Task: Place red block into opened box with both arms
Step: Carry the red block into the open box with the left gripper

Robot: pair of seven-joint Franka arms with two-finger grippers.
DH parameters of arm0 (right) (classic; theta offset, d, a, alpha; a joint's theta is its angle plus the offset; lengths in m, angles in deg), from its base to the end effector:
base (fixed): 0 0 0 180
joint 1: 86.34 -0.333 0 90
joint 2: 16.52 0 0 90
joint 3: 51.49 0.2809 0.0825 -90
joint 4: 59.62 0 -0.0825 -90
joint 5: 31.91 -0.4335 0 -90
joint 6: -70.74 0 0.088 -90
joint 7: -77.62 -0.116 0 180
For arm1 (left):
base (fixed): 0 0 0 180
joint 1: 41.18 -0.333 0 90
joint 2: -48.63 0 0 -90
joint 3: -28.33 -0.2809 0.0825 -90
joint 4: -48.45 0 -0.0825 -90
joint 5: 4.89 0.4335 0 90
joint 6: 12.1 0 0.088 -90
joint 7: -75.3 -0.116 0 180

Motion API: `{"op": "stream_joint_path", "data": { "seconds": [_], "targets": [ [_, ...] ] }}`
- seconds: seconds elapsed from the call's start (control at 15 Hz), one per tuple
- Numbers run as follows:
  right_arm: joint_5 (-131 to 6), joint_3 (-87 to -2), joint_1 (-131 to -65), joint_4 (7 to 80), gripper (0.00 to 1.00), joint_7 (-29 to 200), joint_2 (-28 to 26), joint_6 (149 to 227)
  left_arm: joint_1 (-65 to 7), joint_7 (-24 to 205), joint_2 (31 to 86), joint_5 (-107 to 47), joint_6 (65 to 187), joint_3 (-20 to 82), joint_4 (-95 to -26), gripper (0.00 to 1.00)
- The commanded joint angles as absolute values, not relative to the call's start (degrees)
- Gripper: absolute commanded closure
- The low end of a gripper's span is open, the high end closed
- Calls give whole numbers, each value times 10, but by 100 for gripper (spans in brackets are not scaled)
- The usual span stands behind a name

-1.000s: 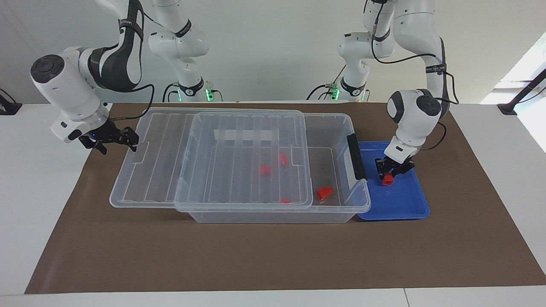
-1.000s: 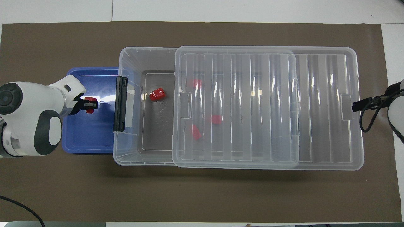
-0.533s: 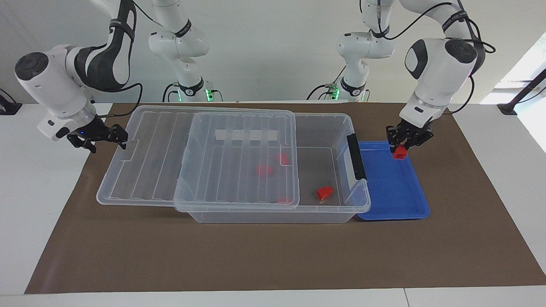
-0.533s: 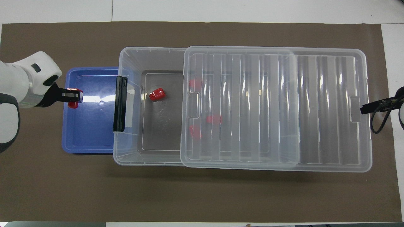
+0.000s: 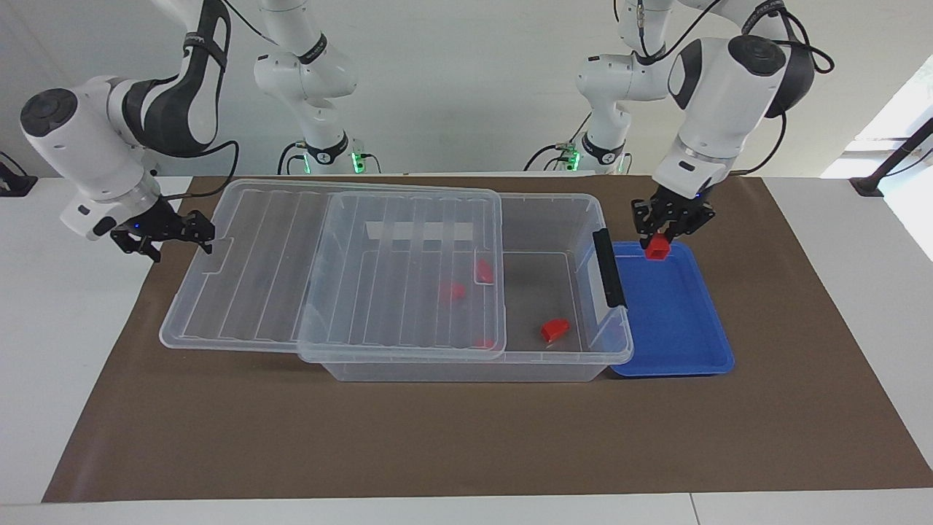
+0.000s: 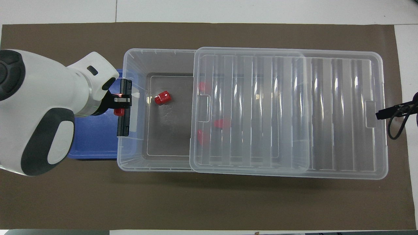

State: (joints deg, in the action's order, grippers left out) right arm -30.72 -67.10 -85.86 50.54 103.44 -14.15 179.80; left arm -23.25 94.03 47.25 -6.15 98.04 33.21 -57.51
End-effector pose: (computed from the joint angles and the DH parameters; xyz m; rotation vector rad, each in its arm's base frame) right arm 0.5828 -0.1689 0.4002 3.1202 0.2770 -0.1036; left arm 0.5660 -0.2402 0.4796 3.0852 -0.0999 0.1297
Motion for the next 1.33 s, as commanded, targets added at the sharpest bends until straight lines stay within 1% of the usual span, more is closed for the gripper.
{"op": "stream_joint_path", "data": {
  "seconds": [0.0, 0.13, 0.33, 0.4, 0.67, 0.93, 1.07, 1.2, 1.27],
  "targets": [
    [-301, -678, -851, 514, 0, 1064, -148, 1811, -191, 1002, 487, -51, 1017, 325, -585, 100],
    [-301, -682, -851, 513, 0, 1064, -148, 1811, -171, 1049, 502, -51, 1057, 326, -613, 100],
    [-303, -681, -852, 513, 0, 1060, -148, 1809, -160, 1070, 529, -51, 1125, 326, -658, 100],
    [-306, -680, -852, 509, 0, 1058, -148, 1803, -150, 1080, 534, -51, 1130, 326, -669, 100],
    [-311, -677, -855, 471, 0, 1050, -134, 1770, -147, 1091, 536, -51, 1178, 326, -719, 100],
    [-316, -675, -855, 444, 0, 1046, -126, 1748, -137, 1102, 548, -51, 1210, 326, -747, 100],
    [-316, -674, -855, 410, 0, 1042, -114, 1725, -128, 1102, 553, -51, 1240, 326, -770, 100],
    [-315, -675, -855, 373, 0, 1031, -110, 1694, -127, 1102, 563, -51, 1245, 326, -772, 100],
    [-314, -675, -854, 342, 0, 1032, -95, 1677, -127, 1102, 569, -51, 1247, 326, -772, 100]
  ]
}}
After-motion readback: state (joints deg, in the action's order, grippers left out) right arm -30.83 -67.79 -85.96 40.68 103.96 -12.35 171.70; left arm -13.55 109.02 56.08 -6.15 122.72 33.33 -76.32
